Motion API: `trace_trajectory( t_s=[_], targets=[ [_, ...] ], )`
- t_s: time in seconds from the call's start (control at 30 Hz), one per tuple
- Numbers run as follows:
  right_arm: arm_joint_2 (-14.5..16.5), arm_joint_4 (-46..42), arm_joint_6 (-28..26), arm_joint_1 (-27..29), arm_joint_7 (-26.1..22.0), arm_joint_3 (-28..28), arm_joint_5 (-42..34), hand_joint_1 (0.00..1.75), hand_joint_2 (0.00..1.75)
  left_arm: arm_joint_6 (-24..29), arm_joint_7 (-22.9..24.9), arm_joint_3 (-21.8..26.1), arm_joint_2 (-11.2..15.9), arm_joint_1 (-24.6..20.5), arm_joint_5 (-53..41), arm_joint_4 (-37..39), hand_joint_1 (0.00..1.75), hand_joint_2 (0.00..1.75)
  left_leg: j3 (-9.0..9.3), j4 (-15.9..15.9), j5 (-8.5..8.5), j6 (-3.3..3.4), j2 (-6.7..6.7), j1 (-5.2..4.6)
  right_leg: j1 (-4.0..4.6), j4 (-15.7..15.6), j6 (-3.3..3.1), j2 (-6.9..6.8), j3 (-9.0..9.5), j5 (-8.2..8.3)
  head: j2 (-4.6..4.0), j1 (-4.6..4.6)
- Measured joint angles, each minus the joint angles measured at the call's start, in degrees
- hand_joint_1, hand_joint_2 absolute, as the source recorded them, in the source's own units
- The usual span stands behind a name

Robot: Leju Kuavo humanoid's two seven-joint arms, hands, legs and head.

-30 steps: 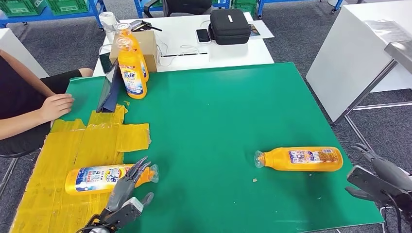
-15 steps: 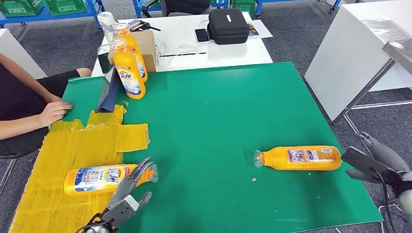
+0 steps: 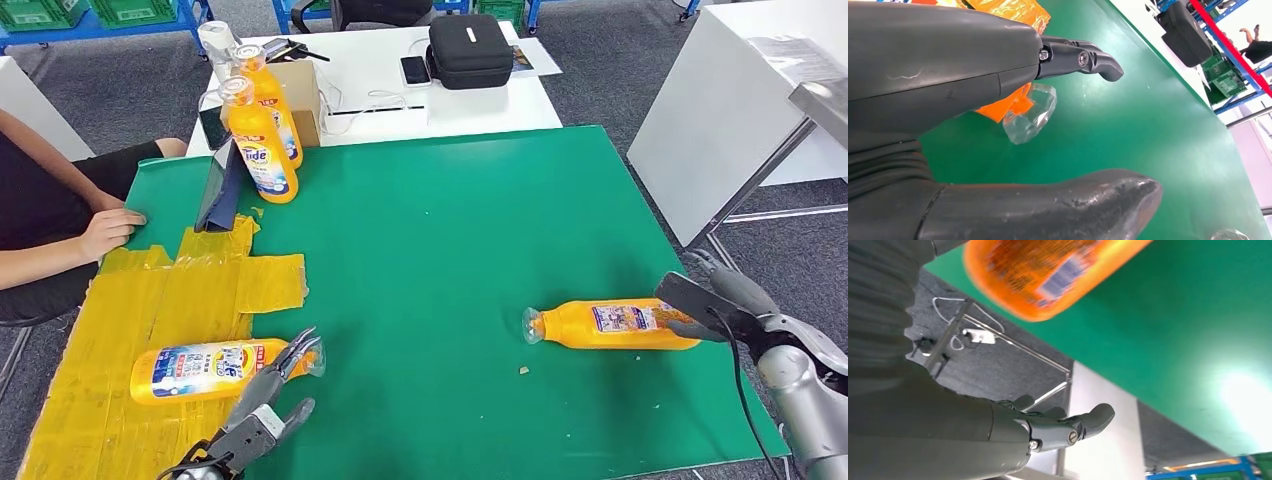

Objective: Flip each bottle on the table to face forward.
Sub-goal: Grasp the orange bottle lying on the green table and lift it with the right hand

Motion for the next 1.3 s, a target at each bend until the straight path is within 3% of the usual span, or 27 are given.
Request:
trace_trajectory(
  t_s=[0.3, 0.67, 0.77, 0.83, 0.97, 1.07, 1.3],
  targets=[
    [3.83, 6.13, 1.41, -5.19, -1.53, 6.84, -1.11, 0.0, 1.75, -0.31, 0.38, 0.0, 0.01, 0.14, 0.19, -1.13, 0.0, 0.0, 0.07, 0.01, 0.02, -0.01, -0.09, 0.02, 0.04, 0.0, 0.0, -0.08, 0.05, 0.0, 0.0, 0.01],
    [-0.64, 5.99, 9.56, -5.47, -2.44, 17.68, -9.11, 0.0, 1.75, -0.31, 0.39, 0.02, 0.2, -0.51, 0.46, -1.09, 0.0, 0.0, 0.11, 0.04, 0.01, 0.0, -0.07, -0.01, 0.0, -0.03, 0.01, -0.07, 0.11, 0.0, 0.0, 0.02],
    [-1.42, 5.07, 6.8, -5.22, -2.75, 19.44, -9.85, 0.0, 1.75, -0.27, 0.54, 0.03, 0.2, -0.55, 0.74, -1.08, 0.0, 0.0, 0.11, 0.06, 0.01, 0.0, -0.09, 0.0, 0.02, -0.02, 0.01, -0.08, 0.15, 0.0, 0.0, 0.01],
    [-0.91, 4.2, 1.69, -4.2, -3.74, 19.64, -9.38, 0.0, 1.75, -0.14, 0.75, 0.1, 0.2, -0.27, 1.01, -1.13, 0.0, 0.0, 0.07, 0.06, 0.01, 0.0, -0.08, 0.03, 0.05, 0.0, 0.01, -0.08, 0.15, 0.0, 0.0, 0.01],
    [3.61, 0.19, -7.07, 0.13, -4.79, 18.02, -6.69, 0.0, 1.75, 0.03, 1.48, 0.8, 0.18, 1.62, 1.07, -2.77, 0.0, 0.0, 0.05, 0.06, -0.02, -0.01, -0.01, 0.17, 0.18, 0.01, 0.01, 0.03, 0.02, 0.0, 0.0, 0.0],
    [4.68, -3.34, -4.41, 2.25, -3.63, 17.66, -5.5, 0.0, 1.75, -0.16, 1.72, 1.34, 0.14, 2.52, 1.01, -3.75, 0.0, 0.0, -0.1, 0.08, 0.0, -0.03, -0.22, 0.17, 0.16, 0.01, 0.01, -0.16, -0.14, 0.0, 0.0, -0.03],
    [1.9, -6.24, 1.35, 2.31, -1.51, 18.38, -4.31, 0.0, 1.75, -0.59, 1.74, 2.47, 0.01, 3.15, 0.8, -4.38, 0.0, 0.0, -0.19, 0.09, 0.02, -0.03, -0.18, 0.14, 0.13, 0.01, 0.01, -0.21, -0.13, 0.0, 0.0, 0.02]
  ],
)
